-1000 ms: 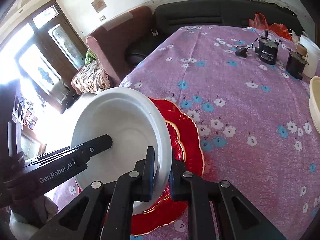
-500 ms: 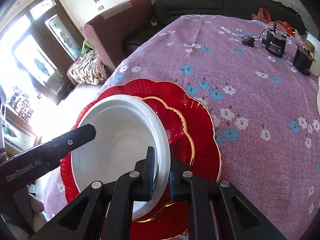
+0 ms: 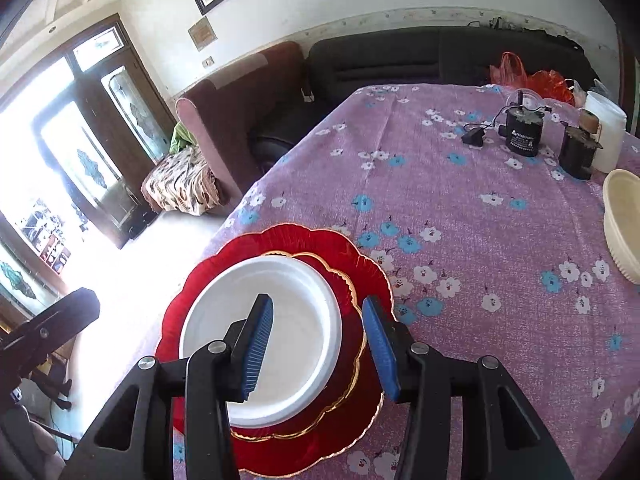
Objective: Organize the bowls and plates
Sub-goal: 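Open both grippers and pull back from the stack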
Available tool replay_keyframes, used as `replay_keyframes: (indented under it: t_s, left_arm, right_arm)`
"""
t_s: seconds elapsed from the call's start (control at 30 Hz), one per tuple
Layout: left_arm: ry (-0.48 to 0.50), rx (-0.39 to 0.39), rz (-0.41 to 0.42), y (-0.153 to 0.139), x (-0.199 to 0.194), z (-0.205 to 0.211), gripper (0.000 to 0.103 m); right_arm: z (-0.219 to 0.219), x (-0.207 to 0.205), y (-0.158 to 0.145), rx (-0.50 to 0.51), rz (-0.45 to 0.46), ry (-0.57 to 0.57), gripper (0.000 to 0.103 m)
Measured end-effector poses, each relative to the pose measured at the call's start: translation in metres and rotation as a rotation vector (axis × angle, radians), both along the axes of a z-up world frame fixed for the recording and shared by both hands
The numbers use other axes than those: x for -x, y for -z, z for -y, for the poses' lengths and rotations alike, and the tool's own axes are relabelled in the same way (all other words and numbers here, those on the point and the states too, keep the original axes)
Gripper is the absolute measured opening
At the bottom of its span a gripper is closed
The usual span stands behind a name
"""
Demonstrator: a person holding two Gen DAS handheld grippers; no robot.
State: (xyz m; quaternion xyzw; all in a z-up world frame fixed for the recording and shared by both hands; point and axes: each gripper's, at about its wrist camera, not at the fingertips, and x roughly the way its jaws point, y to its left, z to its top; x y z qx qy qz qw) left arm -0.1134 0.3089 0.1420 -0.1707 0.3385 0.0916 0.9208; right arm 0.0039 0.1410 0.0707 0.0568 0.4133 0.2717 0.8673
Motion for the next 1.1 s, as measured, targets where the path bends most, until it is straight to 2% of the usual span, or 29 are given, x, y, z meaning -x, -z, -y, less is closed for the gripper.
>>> replay_keyframes:
  t_s: [0.07,0.13,0.23,0.37,0.53,0.63,0.83,0.97,1.1]
  left_arm:
    - [0.000,-0.063,0.037,-0.011,0.012,0.018,0.079]
    - [-0.004,-0.165,0.085,-0.023,0.026,0.043,0.089]
    - [0.015,-0.252,0.158,-0.035,0.044,0.079,0.093]
    - [0.084,-0.247,0.176,-0.039,0.052,0.119,0.093]
    - [0.126,-0.337,0.192,-0.039,0.055,0.164,0.093]
    - [0.133,-0.379,0.203,-0.042,0.057,0.180,0.093]
    - [0.147,-0.416,0.219,-0.050,0.054,0.201,0.093]
    - [0.163,-0.447,0.234,-0.053,0.051,0.217,0.093]
    - [0.191,-0.461,0.232,-0.051,0.043,0.234,0.093]
  right_arm:
    - [0.013,0.009,-0.013,-0.018,0.024,0.007,0.052]
    - [0.030,0.021,-0.026,-0.031,0.058,0.010,0.054]
    - [0.063,0.045,-0.046,-0.035,0.127,0.022,0.059]
    - [0.120,0.076,-0.068,-0.027,0.206,0.079,0.062]
    - [0.202,0.106,-0.094,-0.023,0.266,0.185,0.066]
    - [0.260,0.123,-0.118,-0.023,0.314,0.286,0.067]
    - [0.373,0.148,-0.188,-0.010,0.434,0.514,0.071]
    - [0.424,0.161,-0.244,0.085,0.544,0.638,0.075]
    - [0.457,0.175,-0.296,0.175,0.637,0.736,0.088]
